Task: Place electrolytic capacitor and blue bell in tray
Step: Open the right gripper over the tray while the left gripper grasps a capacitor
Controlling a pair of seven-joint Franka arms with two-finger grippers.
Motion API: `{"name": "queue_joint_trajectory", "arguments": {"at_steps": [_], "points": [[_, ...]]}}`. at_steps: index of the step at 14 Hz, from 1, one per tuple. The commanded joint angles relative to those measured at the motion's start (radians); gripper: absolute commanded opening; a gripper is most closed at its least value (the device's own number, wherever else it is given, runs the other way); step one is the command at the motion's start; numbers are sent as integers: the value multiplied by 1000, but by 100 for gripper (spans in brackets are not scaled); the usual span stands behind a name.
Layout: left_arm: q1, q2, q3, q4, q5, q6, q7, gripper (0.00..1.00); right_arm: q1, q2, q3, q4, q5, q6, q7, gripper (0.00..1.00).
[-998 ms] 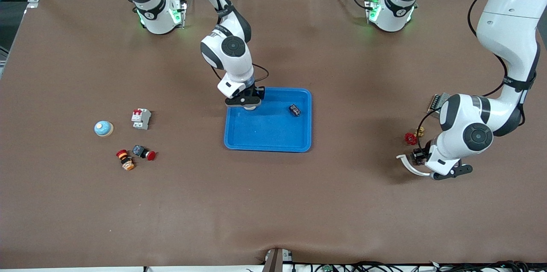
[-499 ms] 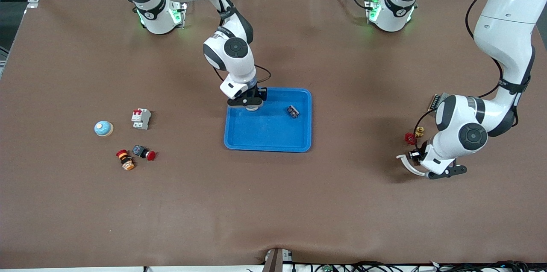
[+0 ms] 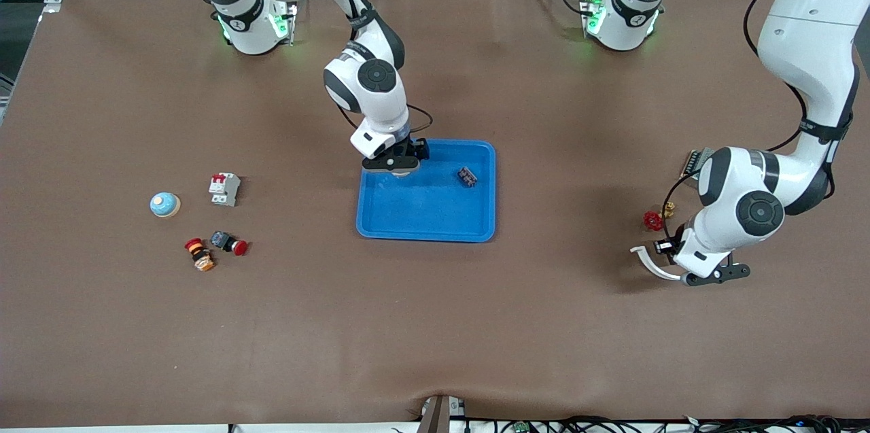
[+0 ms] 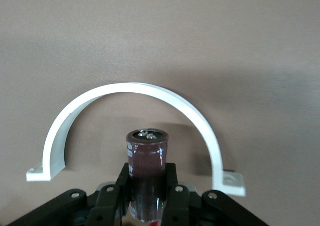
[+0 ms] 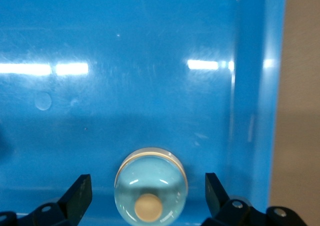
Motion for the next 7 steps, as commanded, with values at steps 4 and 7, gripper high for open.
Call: {"name": "queue_joint_trajectory", "arguments": {"at_steps": [4, 7], "points": [[1, -63, -131, 1, 0, -101, -232, 0, -77, -206, -5, -21, -14, -267, -185, 100], [-3, -60, -195, 4, 0, -105, -378, 0, -155, -309, -5, -35, -12, -384, -347, 100]]}}
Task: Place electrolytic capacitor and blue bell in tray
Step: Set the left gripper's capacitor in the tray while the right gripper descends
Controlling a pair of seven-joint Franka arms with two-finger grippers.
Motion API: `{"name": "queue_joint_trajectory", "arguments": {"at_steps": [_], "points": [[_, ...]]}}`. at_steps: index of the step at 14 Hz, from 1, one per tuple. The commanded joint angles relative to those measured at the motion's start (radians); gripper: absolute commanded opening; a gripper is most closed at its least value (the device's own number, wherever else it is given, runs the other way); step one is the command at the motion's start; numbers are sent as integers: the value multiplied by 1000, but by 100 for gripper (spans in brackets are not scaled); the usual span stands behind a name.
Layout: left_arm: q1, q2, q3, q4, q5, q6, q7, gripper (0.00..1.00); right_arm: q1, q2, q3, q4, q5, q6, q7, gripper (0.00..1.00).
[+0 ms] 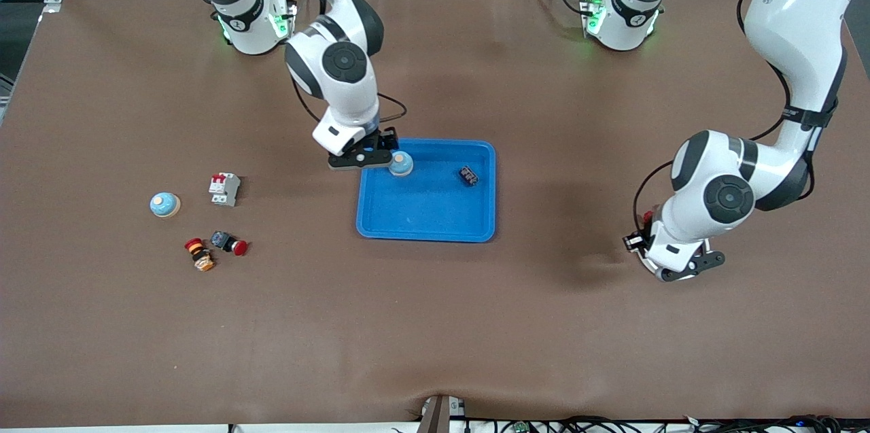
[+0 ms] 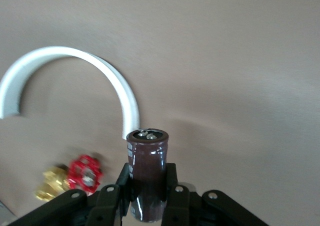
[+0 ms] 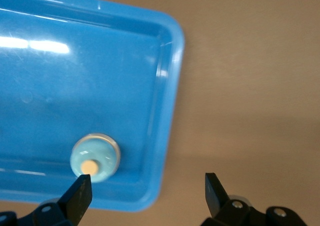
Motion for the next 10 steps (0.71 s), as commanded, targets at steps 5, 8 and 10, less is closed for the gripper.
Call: {"name": "queue_joint_trajectory", "arguments": {"at_steps": [5, 8, 10], "points": [[-61, 15, -100, 18, 2, -19, -368, 0, -213, -262, 12, -190, -6, -57, -366, 100], [-163, 47, -100, 73, 0, -19, -595, 0, -311, -311, 12, -236, -6, -52, -519, 100], [-221, 70, -100, 111, -1, -19, -710, 0, -397, -313, 12, -241, -6, -51, -637, 100]]}}
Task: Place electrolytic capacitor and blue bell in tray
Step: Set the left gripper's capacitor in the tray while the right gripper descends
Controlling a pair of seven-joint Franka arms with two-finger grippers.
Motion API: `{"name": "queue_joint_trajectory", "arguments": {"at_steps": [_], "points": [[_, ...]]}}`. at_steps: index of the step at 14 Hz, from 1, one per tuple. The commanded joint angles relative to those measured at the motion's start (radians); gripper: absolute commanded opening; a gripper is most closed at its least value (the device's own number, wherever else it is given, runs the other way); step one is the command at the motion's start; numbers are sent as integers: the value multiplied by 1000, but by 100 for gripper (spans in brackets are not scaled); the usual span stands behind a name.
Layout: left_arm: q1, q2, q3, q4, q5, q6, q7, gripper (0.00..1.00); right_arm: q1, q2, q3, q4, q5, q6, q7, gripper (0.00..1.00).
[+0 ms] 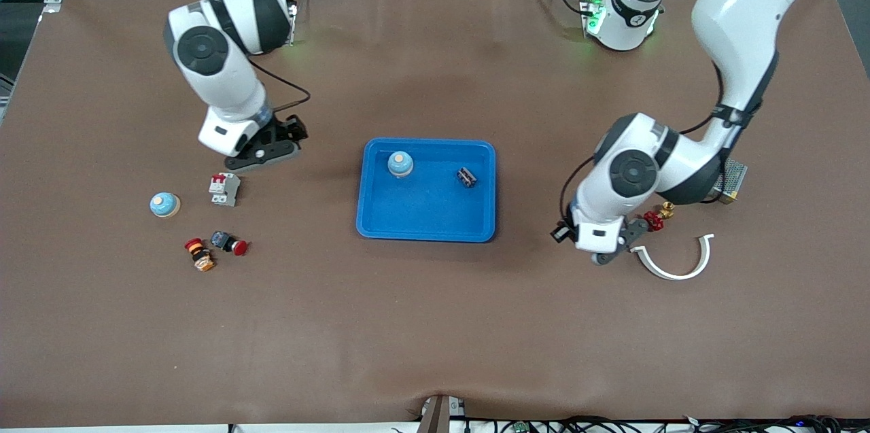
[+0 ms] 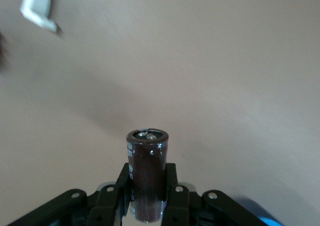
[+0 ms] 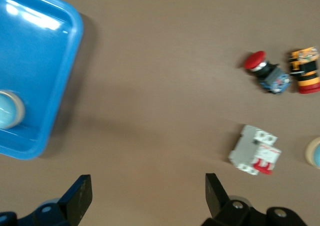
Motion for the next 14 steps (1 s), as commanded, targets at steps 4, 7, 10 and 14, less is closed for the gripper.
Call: {"name": "queue_joint_trajectory", "arguments": {"at_steps": [4, 7, 10, 14], "points": [[-139, 73, 0, 104, -24, 2, -319, 0, -247, -31, 17, -45, 5, 27, -325, 100], [-204, 116, 5, 132, -22, 31, -449, 0, -331, -19, 15, -43, 45, 47, -453, 100], [-239, 147, 10, 133, -19, 134, -586, 0, -420, 27, 17, -43, 48, 111, -598, 100], [-305, 184, 48, 144, -13, 157, -674, 0, -479, 101, 15, -42, 49, 191, -694, 100]]}}
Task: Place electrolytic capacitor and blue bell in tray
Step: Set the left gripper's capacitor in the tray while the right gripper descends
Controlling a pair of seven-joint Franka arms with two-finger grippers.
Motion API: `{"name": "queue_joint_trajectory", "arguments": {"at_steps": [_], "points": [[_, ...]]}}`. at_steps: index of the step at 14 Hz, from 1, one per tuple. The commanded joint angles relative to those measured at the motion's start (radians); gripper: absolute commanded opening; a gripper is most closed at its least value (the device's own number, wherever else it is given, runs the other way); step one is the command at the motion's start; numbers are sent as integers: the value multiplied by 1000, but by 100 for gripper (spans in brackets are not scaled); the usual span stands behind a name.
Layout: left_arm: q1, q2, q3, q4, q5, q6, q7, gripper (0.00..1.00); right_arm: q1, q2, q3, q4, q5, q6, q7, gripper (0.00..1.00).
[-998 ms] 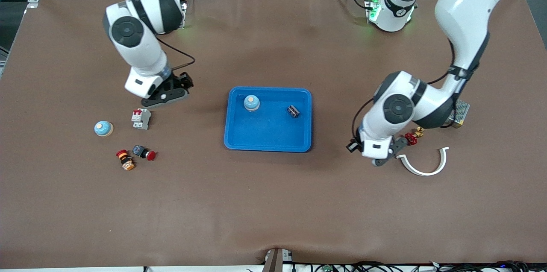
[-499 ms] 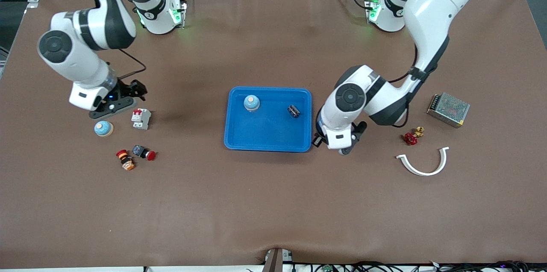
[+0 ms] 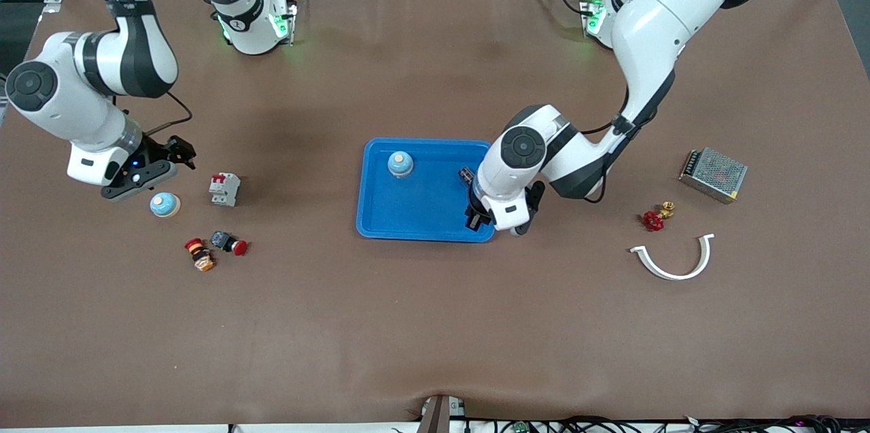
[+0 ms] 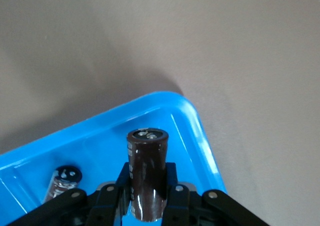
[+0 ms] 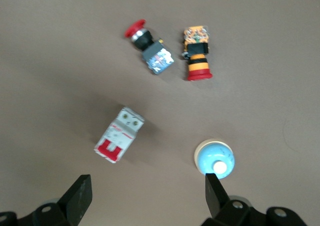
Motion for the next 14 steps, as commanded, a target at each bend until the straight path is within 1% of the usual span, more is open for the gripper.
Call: {"name": "queue_joint_trajectory", "arguments": {"at_steps": [1, 2, 3, 8, 9, 10, 11, 14], "points": [[-83, 27, 68, 30, -5, 23, -69, 0, -47, 48, 18, -3, 23, 59, -77, 100], [-120, 29, 108, 30, -6, 40, -97, 0, -61, 63, 18, -2, 23, 81, -100, 100], [-146, 36, 129, 30, -6, 43, -110, 0, -74, 80, 18, -2, 25, 102, -123, 100], [-159, 62, 137, 30, -13, 46, -112, 0, -137, 146, 21, 6, 25, 168, -208, 100], [-159, 65, 137, 30, -5, 46, -106, 20, -140, 155, 19, 6, 25, 177, -219, 100], [-159, 65, 139, 30, -2, 46, -97, 52, -144, 162, 19, 6, 25, 188, -231, 100], [-159, 65, 139, 30, 3, 46, -92, 100, -158, 169, 21, 6, 25, 193, -240, 100], [-157, 55, 139, 32, 27, 46, -92, 100, -173, 192, 21, 8, 25, 213, -259, 100]]}}
